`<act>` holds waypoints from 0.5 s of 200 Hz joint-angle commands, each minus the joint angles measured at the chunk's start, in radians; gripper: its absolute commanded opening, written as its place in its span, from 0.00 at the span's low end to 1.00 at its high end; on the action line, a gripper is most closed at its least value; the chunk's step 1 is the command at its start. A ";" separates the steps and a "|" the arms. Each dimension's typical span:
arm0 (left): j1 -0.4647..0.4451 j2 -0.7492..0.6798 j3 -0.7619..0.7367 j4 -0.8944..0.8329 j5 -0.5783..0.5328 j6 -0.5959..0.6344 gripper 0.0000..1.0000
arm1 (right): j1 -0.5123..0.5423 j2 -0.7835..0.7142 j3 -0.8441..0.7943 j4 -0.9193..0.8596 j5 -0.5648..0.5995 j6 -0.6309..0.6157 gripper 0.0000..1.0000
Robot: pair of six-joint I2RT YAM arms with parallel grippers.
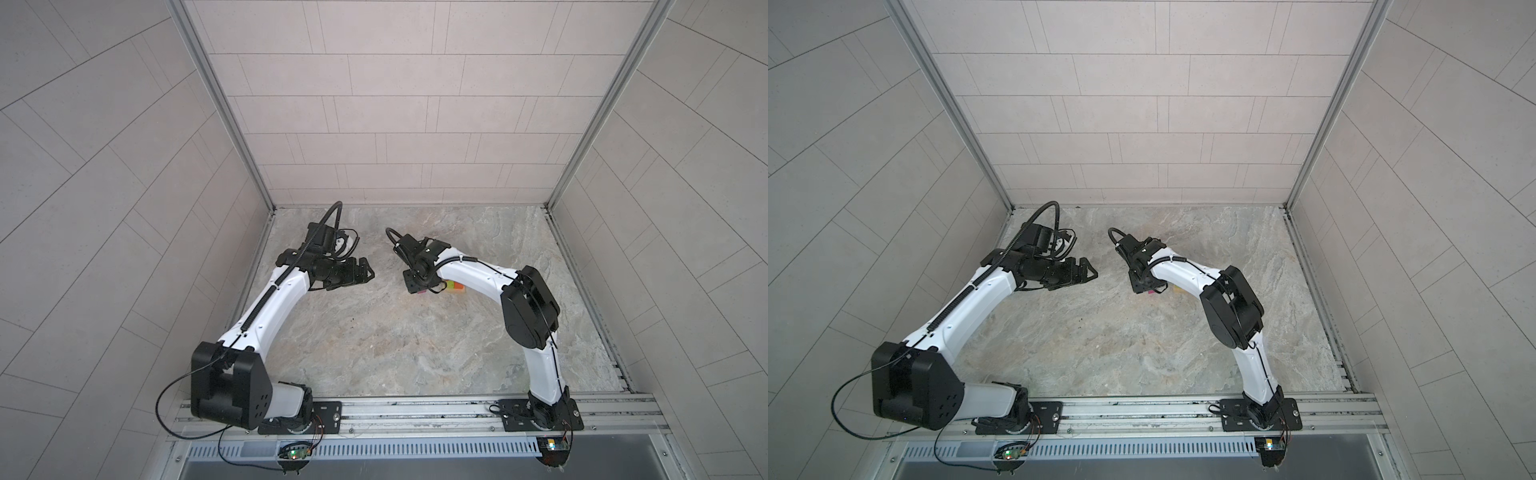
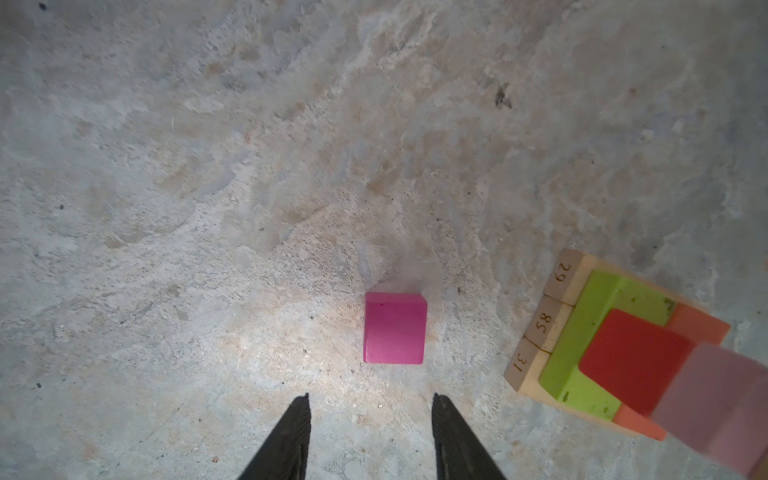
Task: Build the wood block tower
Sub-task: 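Move the right gripper toward the magenta cube beside the stack, then lower the right gripper and close it on the magenta cube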
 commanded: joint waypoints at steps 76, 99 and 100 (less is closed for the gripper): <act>0.006 -0.027 -0.012 0.000 0.009 0.004 0.92 | -0.038 0.094 0.049 -0.030 0.003 -0.009 0.44; 0.005 -0.025 -0.012 0.000 0.010 0.005 0.92 | -0.043 0.108 0.060 -0.029 -0.008 -0.011 0.43; 0.006 -0.025 -0.012 0.001 0.010 0.005 0.92 | -0.043 0.108 0.060 -0.030 -0.009 -0.011 0.43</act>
